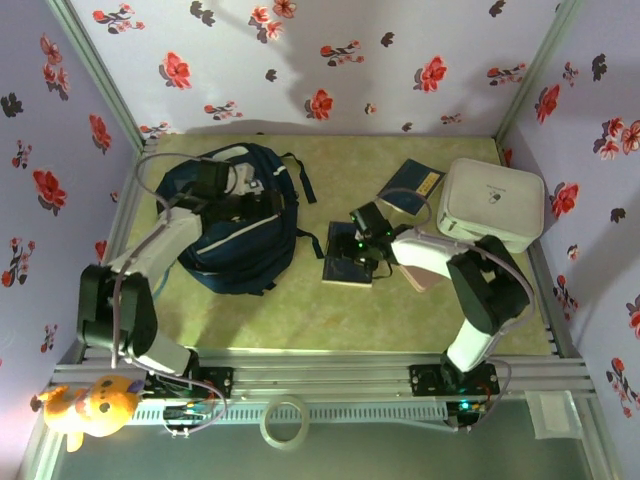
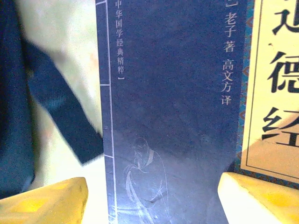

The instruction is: Pack the student bag

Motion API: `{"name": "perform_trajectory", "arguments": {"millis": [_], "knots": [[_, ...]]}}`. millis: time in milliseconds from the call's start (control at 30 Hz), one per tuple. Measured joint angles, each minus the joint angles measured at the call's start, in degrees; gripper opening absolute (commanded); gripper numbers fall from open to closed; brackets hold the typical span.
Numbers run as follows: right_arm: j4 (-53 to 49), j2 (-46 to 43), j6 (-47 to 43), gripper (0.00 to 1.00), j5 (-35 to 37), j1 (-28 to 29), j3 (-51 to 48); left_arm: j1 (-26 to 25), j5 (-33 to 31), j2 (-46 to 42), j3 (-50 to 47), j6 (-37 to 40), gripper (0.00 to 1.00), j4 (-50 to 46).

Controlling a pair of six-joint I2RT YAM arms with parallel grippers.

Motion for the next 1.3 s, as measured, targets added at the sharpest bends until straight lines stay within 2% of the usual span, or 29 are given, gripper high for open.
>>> {"name": "perform_trajectory", "arguments": {"millis": [200,333,433,567,667,800,933,1100,1300], "knots": [[-2.71,-8.24,2.58,0.79,0.52,0.07,-4.09,-7.85,1.64,9.07,5.73,-4.92,0.9,1.99],[-1.9,-13.77,4.39,0.77,5.49,-2.93,-4.24,-11.61,1.57,12.33,6.36,-10.49,0.78,4.59],[-2.19,-14.47,5.01,0.73,8.79,-5.38,-4.24,-13.84,1.07,14.53,6.36,-14.4,0.68,5.55],[-6.29,-12.68,4.07,0.65,11.67,-6.21,-3.48,-16.09,0.57,16.02,6.34,-17.49,0.66,5.55],[-9.44,-10.56,3.08,0.64,13.16,-6.21,-2.16,-17.97,-0.02,17.03,6.34,-18.1,0.65,5.49],[-11.34,-8.96,2.01,0.51,13.88,-6.21,-1.99,-20.59,-0.46,19.47,6.34,-19.08,0.64,5.31],[-11.82,-6.49,1.4,0.41,13.55,-6.21,-1.88,-22.21,-0.5,21.35,6.34,-19.78,0.62,5.33],[-12.15,-4.9,1.4,0.39,13.25,-6.21,-1.55,-22.56,-1.05,22.05,6.34,-20.44,0.56,5.14],[-12.02,-3.98,1.44,0.36,13.2,-6.21,-1.38,-22.67,-2.86,23.17,6.34,-20.44,0.55,3.91]]}}
